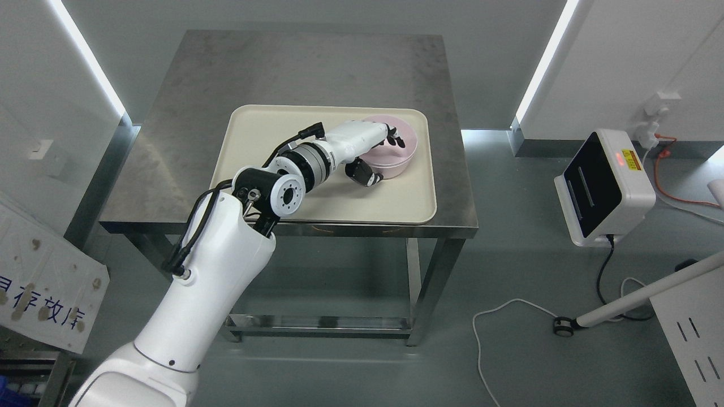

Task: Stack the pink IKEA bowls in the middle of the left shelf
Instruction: 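Grip the stacked pink bowls' rim with the left hand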

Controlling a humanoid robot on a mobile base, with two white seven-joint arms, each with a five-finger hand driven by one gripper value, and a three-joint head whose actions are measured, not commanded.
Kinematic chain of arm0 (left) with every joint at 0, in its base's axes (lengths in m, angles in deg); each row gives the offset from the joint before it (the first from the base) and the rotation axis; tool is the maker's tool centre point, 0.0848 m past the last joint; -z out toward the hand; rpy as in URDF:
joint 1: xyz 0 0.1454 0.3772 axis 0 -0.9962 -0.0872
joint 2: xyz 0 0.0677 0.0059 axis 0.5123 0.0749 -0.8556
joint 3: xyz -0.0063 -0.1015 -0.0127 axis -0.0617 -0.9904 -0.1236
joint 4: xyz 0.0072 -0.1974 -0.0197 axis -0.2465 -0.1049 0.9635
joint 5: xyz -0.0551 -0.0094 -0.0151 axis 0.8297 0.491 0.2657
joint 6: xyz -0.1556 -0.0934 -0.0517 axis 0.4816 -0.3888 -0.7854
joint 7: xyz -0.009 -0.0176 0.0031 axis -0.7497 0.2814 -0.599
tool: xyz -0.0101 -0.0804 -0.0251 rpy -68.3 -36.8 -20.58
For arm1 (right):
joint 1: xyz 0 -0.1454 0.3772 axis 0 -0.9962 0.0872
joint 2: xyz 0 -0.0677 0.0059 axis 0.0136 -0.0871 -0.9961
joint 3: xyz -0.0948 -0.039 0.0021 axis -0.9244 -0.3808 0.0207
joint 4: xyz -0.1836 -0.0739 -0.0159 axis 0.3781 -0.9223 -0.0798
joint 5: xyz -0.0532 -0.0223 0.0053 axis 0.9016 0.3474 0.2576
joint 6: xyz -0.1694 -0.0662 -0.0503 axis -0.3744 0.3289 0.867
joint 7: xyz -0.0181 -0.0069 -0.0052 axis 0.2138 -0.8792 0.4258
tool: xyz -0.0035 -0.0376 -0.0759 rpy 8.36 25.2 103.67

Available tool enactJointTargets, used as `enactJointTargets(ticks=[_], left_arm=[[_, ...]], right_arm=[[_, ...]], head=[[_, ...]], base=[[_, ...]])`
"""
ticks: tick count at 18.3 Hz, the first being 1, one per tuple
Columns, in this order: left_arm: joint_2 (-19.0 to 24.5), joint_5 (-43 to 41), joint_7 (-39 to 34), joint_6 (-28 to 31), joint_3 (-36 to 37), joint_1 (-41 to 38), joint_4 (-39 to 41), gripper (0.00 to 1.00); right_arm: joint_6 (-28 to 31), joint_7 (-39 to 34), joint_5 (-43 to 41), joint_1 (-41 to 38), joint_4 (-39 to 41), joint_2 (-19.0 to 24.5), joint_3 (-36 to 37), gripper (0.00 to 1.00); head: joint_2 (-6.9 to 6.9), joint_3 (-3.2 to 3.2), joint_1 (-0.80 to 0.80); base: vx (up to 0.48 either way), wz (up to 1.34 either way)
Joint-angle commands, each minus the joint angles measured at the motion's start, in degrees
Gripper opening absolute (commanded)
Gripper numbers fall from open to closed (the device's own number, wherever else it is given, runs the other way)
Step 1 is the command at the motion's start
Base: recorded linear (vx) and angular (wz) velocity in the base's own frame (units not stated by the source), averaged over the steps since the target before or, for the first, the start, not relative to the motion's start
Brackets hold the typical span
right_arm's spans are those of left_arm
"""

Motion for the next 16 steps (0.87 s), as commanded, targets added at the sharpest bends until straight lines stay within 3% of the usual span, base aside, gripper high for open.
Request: enactJointTargets(ticks=[1,11,13,16], left_arm=[[0.3,0.0,-0.1,-0.1,0.2,0.4,-2.3,0.51],[0.2,0.1,1.9,-0.5,0.2,0.5,-2.7,0.35],[0.2,0.5,2.2,-1.4,0.1,0.4,-2.8,0.27],[0.2,0.8,3.2,-8.7,-1.9,0.2,-3.7,0.05]], right_arm=[[-0.1,0.0,-0.1,-1.7,1.9,-1.0,0.6,1.0],[-0.1,0.0,-0.1,-1.7,1.9,-1.0,0.6,1.0],[0.0,0.0,-0.1,-1.7,1.9,-1.0,0.7,1.0],[-0.1,0.0,-0.1,-1.7,1.9,-1.0,0.6,1.0]], head=[[0.0,0.0,0.0],[0.0,0.0,0.0],[0.0,0.0,0.0],[0.0,0.0,0.0]], base=[[0.0,0.0],[0.0,0.0],[0.0,0.0],[0.0,0.0]])
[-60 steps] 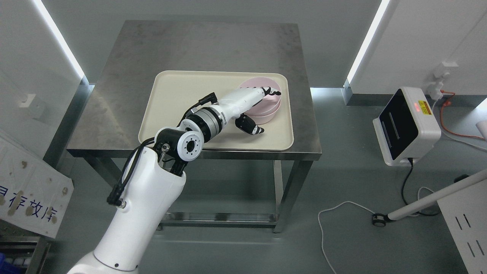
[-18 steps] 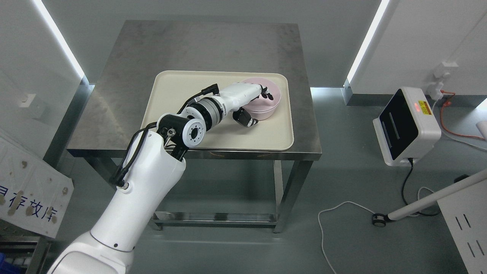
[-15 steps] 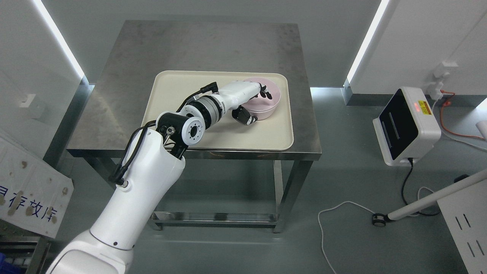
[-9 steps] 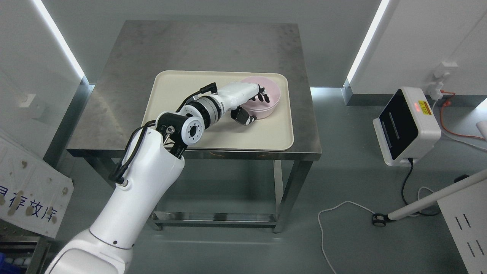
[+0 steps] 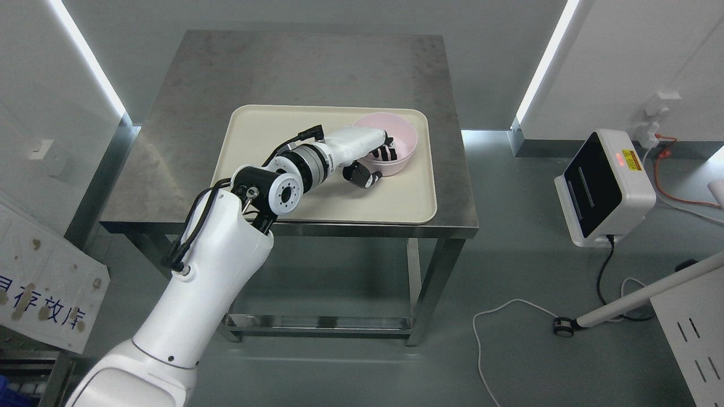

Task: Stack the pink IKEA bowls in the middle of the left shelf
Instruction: 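Grip the stacked pink bowls' rim with the left hand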

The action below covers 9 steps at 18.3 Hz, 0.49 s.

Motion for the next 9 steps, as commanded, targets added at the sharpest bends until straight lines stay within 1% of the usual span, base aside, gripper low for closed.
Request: enactJointTargets(ticks=[1,3,6,9], left_arm=[[-0.3,0.5,1.4,-7.4,-3.3,-0.3,-1.8,0.01],[-0.5,0.4,1.9,-9.7,-4.7,-0.3,-2.8,0.0],[-0.6,0.4,1.6,-9.8,-5.2,-0.3,-2.8,0.0],[-1.4,0.5,1.2,-9.9,-8.5,0.3,-2.5,0.0]], right_arm=[[-0.1,0.0,-0.4,-1.7,1.9,-1.0,0.6,1.0],[0.0,0.0,-0.4,-1.7,1.9,-1.0,0.6,1.0],[-0.1,0.0,-0.4,-1.7,1.9,-1.0,0.6,1.0],[0.0,0.0,-0.4,-1.7,1.9,-1.0,0.6,1.0]], head=[[0.0,0.0,0.0],[0.0,0.0,0.0],[0.0,0.0,0.0],[0.0,0.0,0.0]], base=[[0.0,0.0],[0.0,0.0],[0.0,0.0],[0.0,0.0]])
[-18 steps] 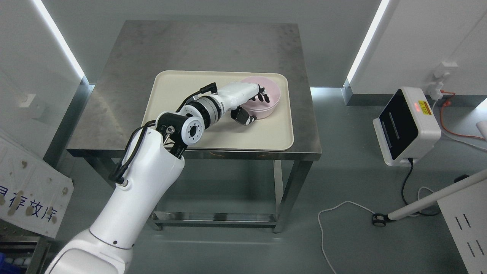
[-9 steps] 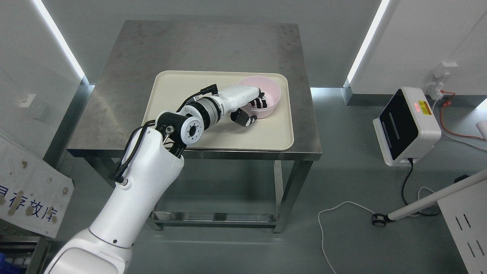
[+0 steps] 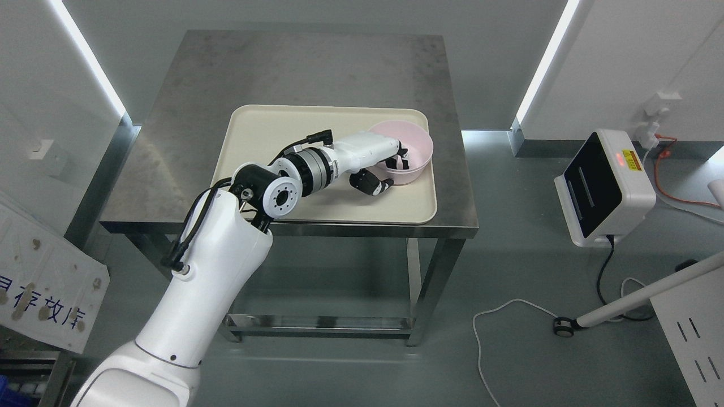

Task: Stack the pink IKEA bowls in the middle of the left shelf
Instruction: 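Lift the stacked bowls off the tray with the left hand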

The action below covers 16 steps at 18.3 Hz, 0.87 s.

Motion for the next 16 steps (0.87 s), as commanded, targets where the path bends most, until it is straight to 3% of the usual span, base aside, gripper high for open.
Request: enactJointTargets(ticks=[1,9,16], left_arm=[[-0.2,0.2,-0.5,-0.7,-6.7,1.2,-0.8,0.0],[-0.2,0.3,0.6,-9.5,-20.4,1.4,3.6,0.0],[-0.2,1.7,4.6,-19.4,-33.4,-0.3,15.4,0.01]], right_arm=[[-0.2,0.0,-0.1,-1.7,1.9,-1.0,0.6,1.0],[-0.2,0.0,-0.1,-1.7,1.9,-1.0,0.6,1.0],[-0.1,0.0,-0.1,-1.7,1.9,-1.0,0.6,1.0]], head=[[0.0,0.0,0.0],[0.0,0.0,0.0],[0.0,0.0,0.0]], base=[[0.0,0.0],[0.0,0.0],[0.0,0.0]])
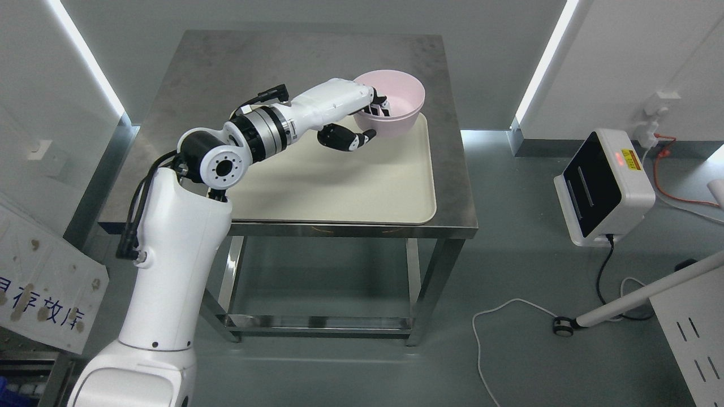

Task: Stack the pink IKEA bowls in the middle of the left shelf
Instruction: 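Lift the stacked bowls off the tray with the left hand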

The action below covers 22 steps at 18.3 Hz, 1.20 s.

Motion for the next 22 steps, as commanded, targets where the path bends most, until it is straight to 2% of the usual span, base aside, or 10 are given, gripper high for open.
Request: enactJointTargets(ticks=[1,7,15,22], left_arm=[[0.7,0.7,0.5,-4.5,-17.0,-1.8,11.3,0.01],[0.7,1.1,0.4,-7.8,-18.9,-6.2,12.2,0.01],[0.7,5.3,3.4,-12.3,-20.4,-7.2,12.8,0.01],[0.7,18.1,9.5,-20.2,-22.4,-12.3,13.9,0.01]], right_arm=[[0.0,0.0,0.0,-1.7,1.9,-1.0,0.6,1.0],[0.0,0.0,0.0,-1.7,1.9,-1.0,0.7,1.0],[0.0,0.0,0.0,-1.7,1.9,-1.0,0.6,1.0],[0.0,0.0,0.0,-1.7,1.9,-1.0,0.6,1.0]], head=[[0.0,0.0,0.0],[0.0,0.0,0.0],[0.0,0.0,0.0],[0.0,0.0,0.0]], base=[[0.0,0.0],[0.0,0.0],[-0.045,0.0],[-0.161,0.07]])
